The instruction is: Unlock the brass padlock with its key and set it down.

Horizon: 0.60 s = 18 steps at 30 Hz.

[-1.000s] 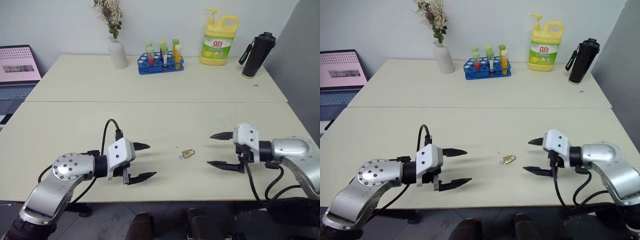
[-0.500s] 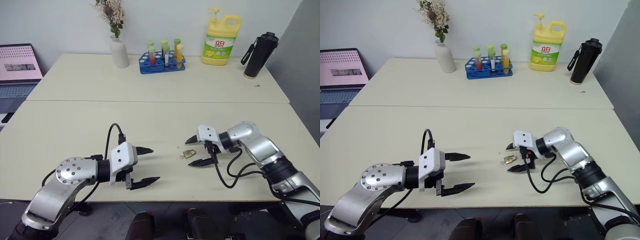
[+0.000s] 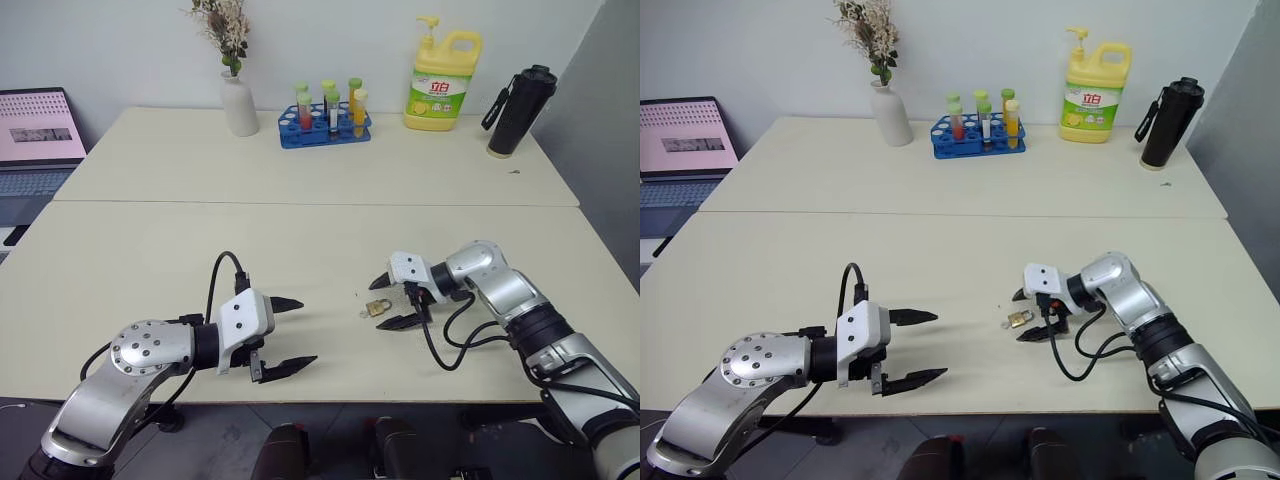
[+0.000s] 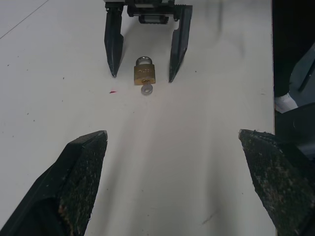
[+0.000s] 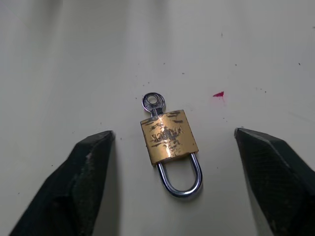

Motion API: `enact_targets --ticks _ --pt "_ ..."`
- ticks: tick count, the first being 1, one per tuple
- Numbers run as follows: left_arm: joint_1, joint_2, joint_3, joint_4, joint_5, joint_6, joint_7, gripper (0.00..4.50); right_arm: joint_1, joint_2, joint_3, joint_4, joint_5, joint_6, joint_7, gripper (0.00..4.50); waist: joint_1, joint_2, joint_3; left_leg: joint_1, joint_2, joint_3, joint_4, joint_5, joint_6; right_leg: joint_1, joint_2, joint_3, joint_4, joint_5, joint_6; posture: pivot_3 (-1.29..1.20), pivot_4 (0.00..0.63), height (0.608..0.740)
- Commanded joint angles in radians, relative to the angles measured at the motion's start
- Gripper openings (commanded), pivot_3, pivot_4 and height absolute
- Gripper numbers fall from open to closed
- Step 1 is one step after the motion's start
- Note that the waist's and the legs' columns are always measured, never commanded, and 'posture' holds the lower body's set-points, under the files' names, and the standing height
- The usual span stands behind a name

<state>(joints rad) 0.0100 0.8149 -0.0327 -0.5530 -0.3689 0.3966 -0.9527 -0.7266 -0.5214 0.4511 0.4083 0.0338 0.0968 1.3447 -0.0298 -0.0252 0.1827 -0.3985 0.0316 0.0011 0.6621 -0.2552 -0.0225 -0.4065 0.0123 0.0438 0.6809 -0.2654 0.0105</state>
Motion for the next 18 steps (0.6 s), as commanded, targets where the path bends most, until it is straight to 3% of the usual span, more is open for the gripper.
enact_targets --ticks 1,6,18 --pt "-0.016 0.004 0.002 -0.012 0.009 -0.031 -0.007 4.50 0.014 0.001 -0.002 -0.002 -0.024 -0.025 0.000 2.57 0.000 0.000 0.000 0.000 0.000 0.000 0.000 0.000 0.000 0.000 0.000 0.000 0.000 0.000 0.000 0.00 0.150 0.740" --pt "-0.027 -0.004 -0.013 0.005 0.018 -0.040 -0.011 4.50 0.027 -0.003 -0.001 -0.006 -0.051 -0.064 -0.020 0.92 0.000 0.000 0.000 0.001 0.000 0.000 0.000 0.000 0.000 0.001 0.000 0.000 0.000 0.000 0.000 0.00 0.150 0.740" --pt "-0.074 -0.058 -0.021 0.062 0.002 -0.028 0.003 4.50 0.136 -0.074 -0.107 -0.309 -0.070 -0.052 -0.192 0.93 0.002 0.000 0.000 0.000 -0.001 0.000 0.000 0.000 0.000 0.000 0.000 0.000 0.000 -0.001 0.001 0.00 0.150 0.740"
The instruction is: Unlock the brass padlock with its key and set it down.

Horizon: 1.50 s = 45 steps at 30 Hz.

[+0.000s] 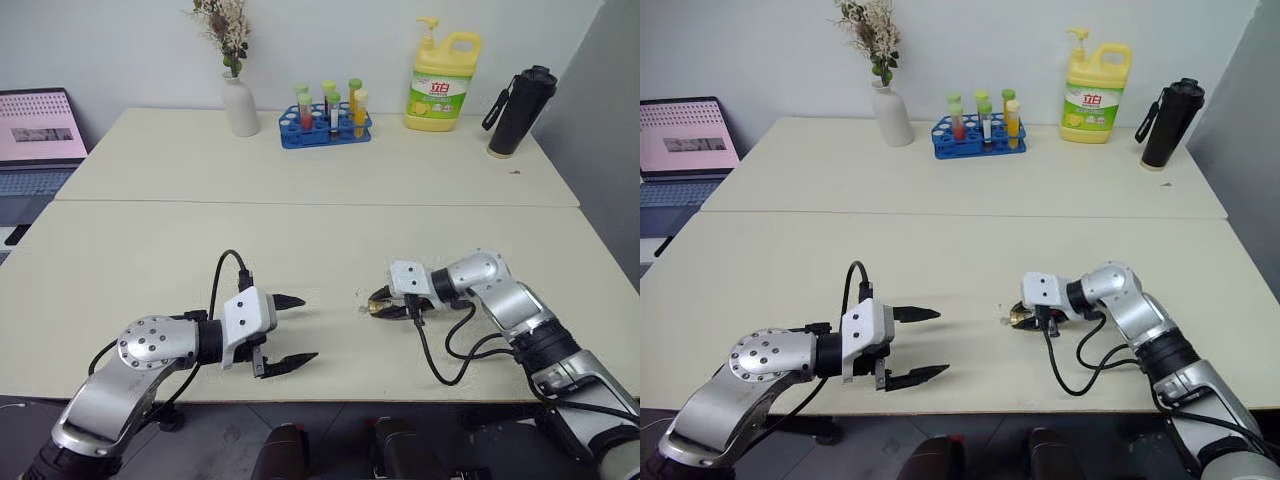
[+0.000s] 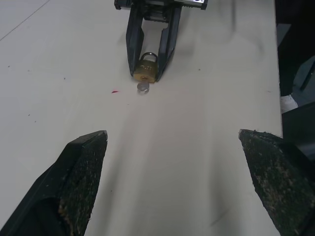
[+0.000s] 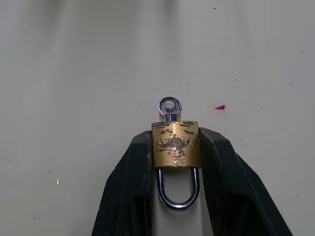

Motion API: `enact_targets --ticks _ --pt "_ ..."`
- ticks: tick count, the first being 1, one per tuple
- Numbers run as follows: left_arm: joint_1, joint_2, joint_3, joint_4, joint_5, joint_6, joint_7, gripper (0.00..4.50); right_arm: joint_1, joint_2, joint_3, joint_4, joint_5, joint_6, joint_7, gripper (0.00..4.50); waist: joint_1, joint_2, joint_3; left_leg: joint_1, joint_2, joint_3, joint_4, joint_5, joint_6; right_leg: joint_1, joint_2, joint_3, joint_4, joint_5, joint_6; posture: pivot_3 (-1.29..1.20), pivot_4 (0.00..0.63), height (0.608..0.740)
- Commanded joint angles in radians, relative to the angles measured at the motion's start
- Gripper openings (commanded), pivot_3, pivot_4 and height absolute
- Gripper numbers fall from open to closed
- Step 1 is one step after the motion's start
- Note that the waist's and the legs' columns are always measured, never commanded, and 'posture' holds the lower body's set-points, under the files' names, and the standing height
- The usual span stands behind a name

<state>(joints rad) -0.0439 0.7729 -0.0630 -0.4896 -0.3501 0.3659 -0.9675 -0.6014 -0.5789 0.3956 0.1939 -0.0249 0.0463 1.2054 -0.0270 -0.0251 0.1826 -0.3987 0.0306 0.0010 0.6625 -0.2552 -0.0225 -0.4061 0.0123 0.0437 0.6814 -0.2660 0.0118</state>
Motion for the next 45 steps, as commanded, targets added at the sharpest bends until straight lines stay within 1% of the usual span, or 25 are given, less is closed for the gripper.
enact_targets --ticks 1,3,4,5,7,9,12,14,17,22,27,36,39,45 --pt "-0.033 -0.032 0.013 0.005 -0.029 0.019 0.029 4.50 0.036 -0.031 -0.071 -0.144 -0.023 -0.006 -0.085 0.93 -0.001 0.000 0.000 0.000 0.000 0.000 0.000 0.000 0.000 0.000 0.000 0.000 0.000 0.000 0.000 0.00 0.150 0.740" --pt "-0.049 -0.052 0.016 0.011 -0.042 0.041 0.041 4.50 0.069 -0.050 -0.094 -0.207 -0.036 -0.007 -0.123 0.93 -0.001 0.000 0.000 0.000 0.000 0.000 0.000 0.000 0.000 0.000 0.000 0.000 0.000 0.000 0.000 0.00 0.150 0.740" --pt "-0.065 -0.065 0.017 0.013 -0.058 0.062 0.047 4.50 0.100 -0.061 -0.117 -0.255 -0.059 -0.021 -0.170 0.93 -0.001 0.000 0.000 0.000 0.000 -0.001 0.000 0.000 0.000 0.000 0.000 0.000 0.000 -0.001 0.001 0.00 0.150 0.740" --pt "-0.095 -0.078 0.013 0.023 -0.078 0.088 0.047 4.50 0.149 -0.061 -0.153 -0.321 -0.105 -0.041 -0.256 0.93 0.000 0.000 0.000 0.000 0.000 0.000 0.000 0.000 0.000 0.000 0.000 0.000 0.000 -0.001 0.001 0.00 0.150 0.740" --pt "-0.220 -0.120 0.000 0.099 -0.105 0.157 0.060 4.50 0.281 -0.082 -0.200 -0.459 -0.289 -0.174 -0.464 0.93 0.009 -0.001 0.000 -0.001 0.000 -0.001 0.000 0.000 0.000 0.000 0.000 -0.001 0.000 -0.001 0.001 0.00 0.150 0.740" --pt "-0.317 -0.152 -0.007 0.158 -0.126 0.209 0.065 4.50 0.355 -0.082 -0.224 -0.524 -0.414 -0.256 -0.603 0.93 0.024 -0.001 0.000 -0.002 -0.002 0.000 0.000 0.000 0.000 0.000 0.002 -0.003 0.000 -0.001 0.002 0.00 0.150 0.740" --pt "-0.382 -0.165 -0.020 0.187 -0.146 0.249 0.045 4.50 0.376 -0.064 -0.235 -0.547 -0.492 -0.287 -0.706 0.93 0.005 -0.001 -0.001 0.000 -0.002 0.002 0.001 0.000 0.000 0.000 0.003 -0.001 0.000 0.000 0.003 0.00 0.150 0.740" --pt "-0.410 -0.168 -0.027 0.198 -0.161 0.271 0.028 4.50 0.375 -0.063 -0.231 -0.549 -0.526 -0.305 -0.740 0.93 -0.007 -0.001 -0.001 0.001 -0.001 0.004 0.001 0.000 -0.001 0.000 0.003 0.001 0.000 0.000 0.004 0.00 0.150 0.740" --pt "-0.481 -0.179 -0.046 0.233 -0.183 0.298 -0.012 4.50 0.373 -0.054 -0.225 -0.548 -0.557 -0.322 -0.777 0.93 -0.004 -0.001 0.000 0.000 -0.001 0.002 0.001 0.000 -0.001 0.000 0.003 0.001 0.000 0.000 0.003 0.00 0.150 0.740" --pt "-0.572 -0.204 -0.075 0.308 -0.174 0.295 -0.061 4.50 0.358 -0.042 -0.217 -0.547 -0.544 -0.351 -0.779 0.93 -0.002 -0.001 0.000 -0.001 -0.002 0.001 0.001 0.000 -0.001 0.000 0.004 0.000 0.000 0.000 0.003 0.00 0.150 0.740" --pt "-0.609 -0.224 -0.088 0.351 -0.159 0.281 -0.086 4.50 0.334 -0.033 -0.211 -0.538 -0.538 -0.382 -0.780 0.93 -0.004 -0.001 0.000 0.000 -0.002 0.002 0.001 0.000 -0.001 0.000 0.003 0.000 0.000 0.000 0.003 0.00 0.150 0.740" --pt "-0.661 -0.263 -0.085 0.411 -0.170 0.308 -0.103 4.50 0.311 -0.025 -0.200 -0.521 -0.537 -0.426 -0.779 0.93 -0.002 -0.001 0.000 -0.001 -0.002 0.001 0.001 0.000 -0.001 0.000 0.003 0.001 0.000 0.000 0.003 0.00 0.150 0.740" --pt "-0.671 -0.271 -0.082 0.421 -0.171 0.310 -0.103 3.89 0.308 -0.022 -0.194 -0.519 -0.537 -0.430 -0.778 0.93 -0.002 -0.001 0.000 -0.001 -0.002 0.001 0.001 0.000 -0.001 0.000 0.003 0.001 0.000 0.000 0.002 0.00 0.150 0.740" --pt "-0.674 -0.273 -0.087 0.425 -0.174 0.315 -0.115 1.92 0.307 -0.022 -0.190 -0.517 -0.527 -0.433 -0.775 0.93 -0.002 -0.001 0.000 -0.001 -0.002 0.001 0.001 0.000 -0.001 0.000 0.003 0.001 0.000 0.000 0.002 0.00 0.150 0.740"
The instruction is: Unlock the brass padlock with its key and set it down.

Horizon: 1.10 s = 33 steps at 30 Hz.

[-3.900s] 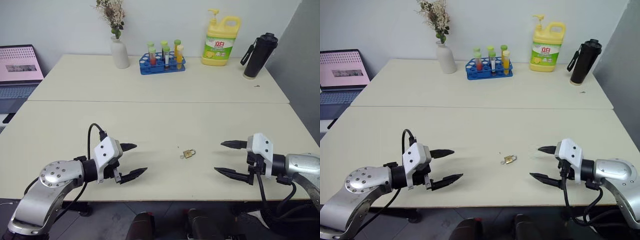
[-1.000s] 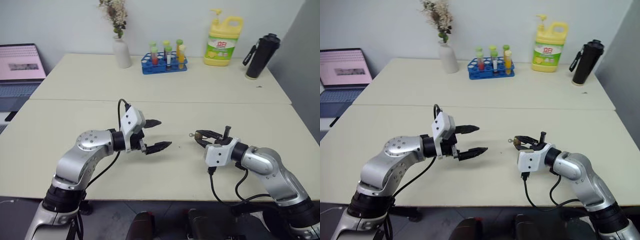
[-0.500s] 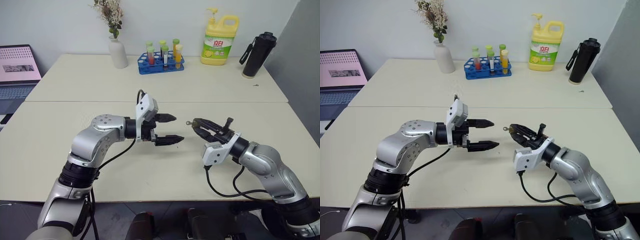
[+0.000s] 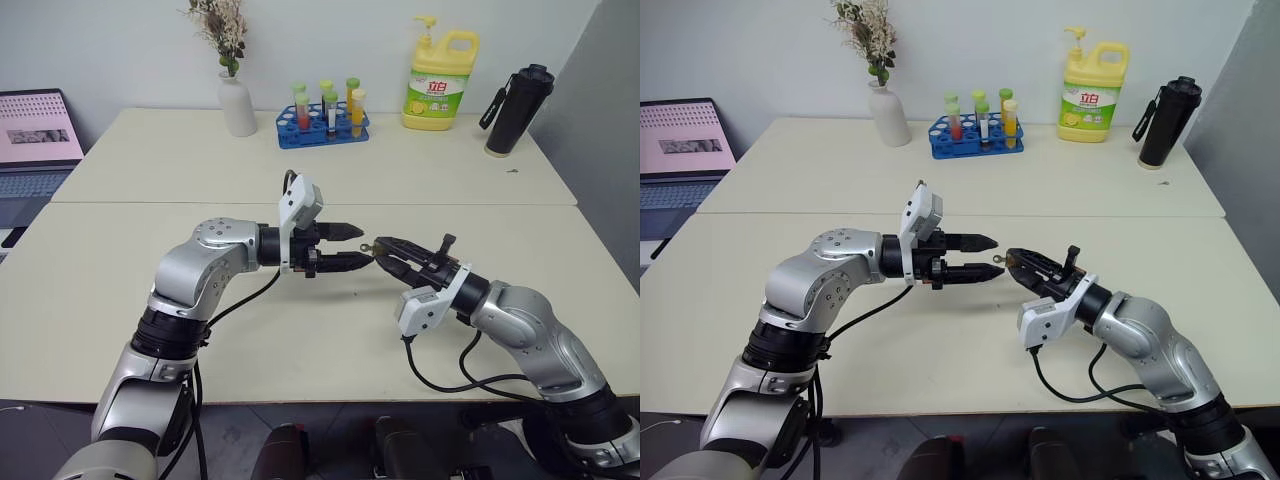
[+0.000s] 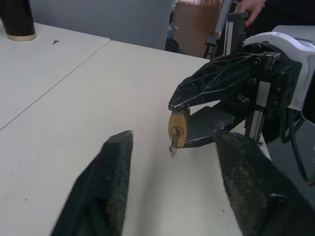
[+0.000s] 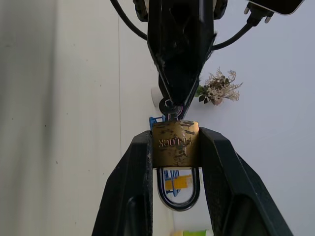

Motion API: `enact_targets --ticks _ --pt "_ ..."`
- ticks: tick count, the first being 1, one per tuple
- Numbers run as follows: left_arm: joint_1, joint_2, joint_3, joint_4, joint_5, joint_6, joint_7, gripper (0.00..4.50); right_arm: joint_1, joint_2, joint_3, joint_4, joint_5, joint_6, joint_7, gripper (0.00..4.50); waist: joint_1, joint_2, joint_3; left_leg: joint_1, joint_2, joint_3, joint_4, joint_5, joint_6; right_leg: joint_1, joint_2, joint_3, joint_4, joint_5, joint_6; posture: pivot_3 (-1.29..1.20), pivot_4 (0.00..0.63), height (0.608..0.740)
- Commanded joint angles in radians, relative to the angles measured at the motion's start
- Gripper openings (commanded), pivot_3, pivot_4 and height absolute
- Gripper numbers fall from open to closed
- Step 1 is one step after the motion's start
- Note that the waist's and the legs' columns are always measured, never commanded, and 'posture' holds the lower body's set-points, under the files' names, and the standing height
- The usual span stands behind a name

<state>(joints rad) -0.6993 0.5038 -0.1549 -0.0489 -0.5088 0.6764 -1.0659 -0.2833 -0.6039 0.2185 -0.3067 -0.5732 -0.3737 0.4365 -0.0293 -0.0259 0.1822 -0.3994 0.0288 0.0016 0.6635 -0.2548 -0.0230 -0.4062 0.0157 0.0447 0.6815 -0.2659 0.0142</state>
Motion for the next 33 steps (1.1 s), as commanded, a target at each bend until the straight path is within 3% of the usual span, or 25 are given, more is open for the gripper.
enact_targets --ticks 1,6,15,19,22,29,33 --pt "-0.019 -0.002 0.002 -0.014 -0.011 0.001 -0.018 1.62 -0.011 0.003 -0.013 -0.016 0.022 -0.014 -0.006 0.93 0.000 0.000 0.000 0.000 0.000 0.000 0.000 0.000 0.000 0.000 0.000 0.000 0.000 0.000 0.000 0.00 0.150 0.740" --pt "-0.015 0.003 -0.005 -0.016 -0.003 0.003 -0.036 0.00 -0.014 0.003 -0.012 -0.015 0.027 -0.020 -0.004 0.93 0.000 0.000 0.000 0.000 0.000 0.000 0.000 0.000 0.000 0.000 0.000 0.000 0.000 0.000 0.000 0.00 0.150 0.740" --pt "-0.014 -0.001 -0.009 -0.020 0.011 -0.024 -0.046 0.00 -0.015 0.006 -0.010 -0.015 0.034 -0.022 0.002 0.93 0.000 0.000 0.000 0.000 0.000 0.000 0.000 0.000 0.000 0.000 0.000 0.000 0.000 0.000 0.000 0.00 0.150 0.740" --pt "0.014 0.032 -0.059 -0.031 0.118 -0.214 -0.097 0.00 -0.010 0.014 -0.012 -0.015 0.058 -0.002 0.015 0.93 0.000 0.000 0.000 0.000 0.000 0.000 0.000 0.000 0.000 0.000 0.000 0.000 0.000 0.001 -0.001 0.00 0.150 0.740" --pt "0.040 0.042 -0.092 -0.014 0.224 -0.452 -0.118 0.00 -0.008 0.033 -0.015 -0.022 0.087 0.021 0.026 0.93 0.000 0.000 0.000 0.000 0.000 0.000 0.000 0.000 0.000 0.000 0.000 0.001 0.000 0.001 -0.002 0.00 0.150 0.740" --pt "0.037 0.009 -0.107 0.104 0.379 -0.865 -0.087 0.00 -0.008 0.043 -0.017 -0.030 0.111 0.029 0.042 0.93 0.003 0.000 0.000 0.000 0.000 0.001 0.000 0.000 0.000 0.000 0.000 0.001 0.000 0.001 -0.002 0.00 0.150 0.740" --pt "0.034 -0.020 -0.077 0.113 0.323 -0.766 -0.076 0.00 -0.009 0.045 -0.016 -0.034 0.111 0.030 0.044 0.93 0.002 0.000 0.000 0.000 -0.001 0.001 0.000 0.000 0.000 0.000 0.000 0.000 0.000 0.001 -0.002 0.00 0.150 0.740"
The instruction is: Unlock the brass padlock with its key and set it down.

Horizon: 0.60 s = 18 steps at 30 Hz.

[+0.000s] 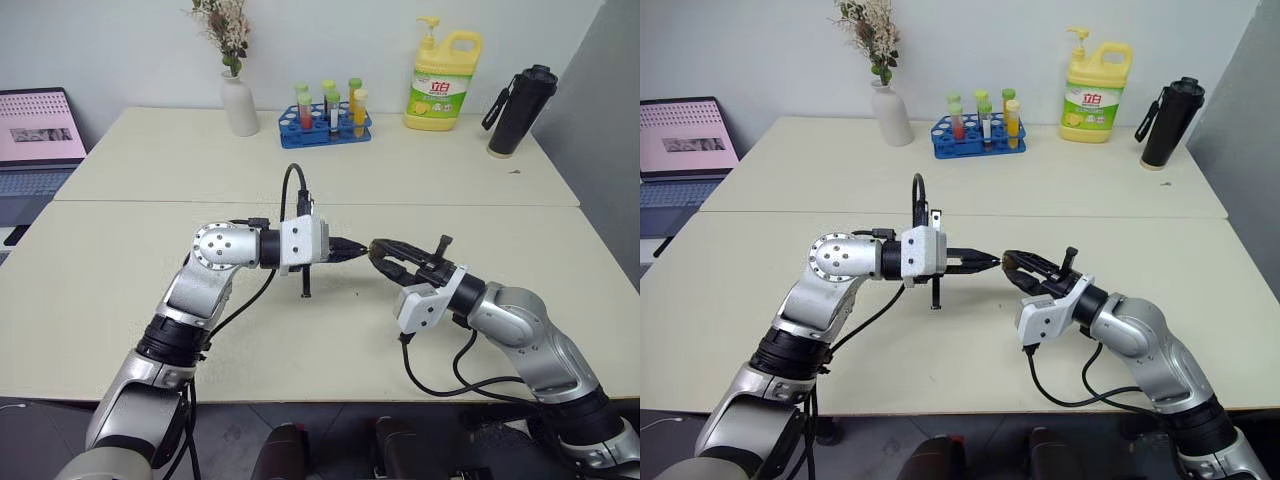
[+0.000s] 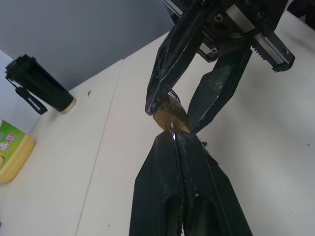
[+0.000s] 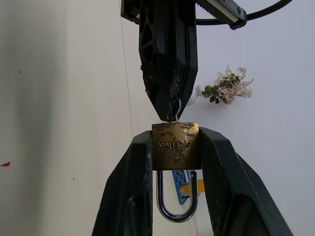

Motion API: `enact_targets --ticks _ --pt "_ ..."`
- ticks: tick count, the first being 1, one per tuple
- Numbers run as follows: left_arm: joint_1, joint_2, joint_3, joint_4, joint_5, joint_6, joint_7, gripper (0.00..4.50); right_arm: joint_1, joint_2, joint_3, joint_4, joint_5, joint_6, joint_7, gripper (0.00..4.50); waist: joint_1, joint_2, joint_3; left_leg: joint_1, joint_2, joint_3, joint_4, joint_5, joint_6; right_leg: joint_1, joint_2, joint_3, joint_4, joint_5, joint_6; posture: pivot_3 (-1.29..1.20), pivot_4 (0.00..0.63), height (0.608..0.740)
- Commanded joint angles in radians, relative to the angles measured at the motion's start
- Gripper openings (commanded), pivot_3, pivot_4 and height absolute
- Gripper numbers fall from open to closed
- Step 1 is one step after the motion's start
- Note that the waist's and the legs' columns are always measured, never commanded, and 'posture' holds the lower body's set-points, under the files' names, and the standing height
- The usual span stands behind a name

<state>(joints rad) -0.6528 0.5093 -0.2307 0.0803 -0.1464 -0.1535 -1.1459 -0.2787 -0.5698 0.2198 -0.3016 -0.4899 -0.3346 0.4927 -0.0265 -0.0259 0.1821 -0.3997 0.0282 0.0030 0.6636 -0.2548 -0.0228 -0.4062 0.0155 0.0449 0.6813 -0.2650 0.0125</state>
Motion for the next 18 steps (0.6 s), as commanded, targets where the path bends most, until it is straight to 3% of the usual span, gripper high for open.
enact_targets --ticks 1,5,8,10,15,18 --pt "-0.011 -0.024 0.000 -0.022 -0.048 0.104 0.003 0.00 -0.013 0.011 -0.017 -0.040 0.028 -0.008 -0.012 0.93 -0.001 0.000 0.000 0.000 0.000 0.000 0.000 0.000 0.000 0.000 0.000 0.000 0.000 0.000 0.001 0.00 0.150 0.740" --pt "-0.002 -0.020 0.010 -0.063 -0.113 0.236 -0.013 0.00 -0.014 0.010 -0.016 -0.040 0.028 -0.009 -0.012 0.93 -0.001 0.000 0.000 0.000 0.000 -0.001 0.000 0.000 0.000 0.000 0.000 -0.001 0.000 0.000 0.001 0.00 0.150 0.740" --pt "-0.012 -0.021 0.026 -0.069 -0.148 0.343 0.011 0.55 -0.014 0.008 -0.016 -0.039 0.026 -0.011 -0.011 0.93 -0.002 0.000 0.000 0.000 0.000 -0.001 0.000 0.000 0.000 0.000 0.000 -0.001 0.000 0.000 0.001 0.00 0.150 0.740" --pt "-0.019 -0.014 0.028 -0.073 -0.159 0.391 0.008 1.15 -0.014 0.008 -0.017 -0.037 0.027 -0.011 -0.011 0.93 -0.002 0.000 0.000 0.000 0.000 -0.001 0.000 0.000 0.000 0.000 0.000 -0.001 0.000 -0.001 0.001 0.00 0.150 0.740" --pt "-0.074 0.003 0.105 -0.086 -0.352 0.834 0.039 2.77 -0.014 0.003 -0.018 -0.037 0.026 -0.017 -0.005 0.93 -0.003 0.000 0.000 0.000 0.000 -0.002 0.000 0.000 0.000 0.000 0.000 -0.001 0.001 -0.001 0.002 0.00 0.150 0.740" --pt "-0.094 -0.007 0.138 -0.112 -0.412 0.945 0.075 3.75 -0.015 0.003 -0.015 -0.037 0.026 -0.020 -0.004 0.93 -0.003 0.000 0.000 0.000 0.001 -0.002 0.000 0.000 0.000 0.000 0.000 -0.002 0.001 -0.001 0.002 0.00 0.150 0.740"
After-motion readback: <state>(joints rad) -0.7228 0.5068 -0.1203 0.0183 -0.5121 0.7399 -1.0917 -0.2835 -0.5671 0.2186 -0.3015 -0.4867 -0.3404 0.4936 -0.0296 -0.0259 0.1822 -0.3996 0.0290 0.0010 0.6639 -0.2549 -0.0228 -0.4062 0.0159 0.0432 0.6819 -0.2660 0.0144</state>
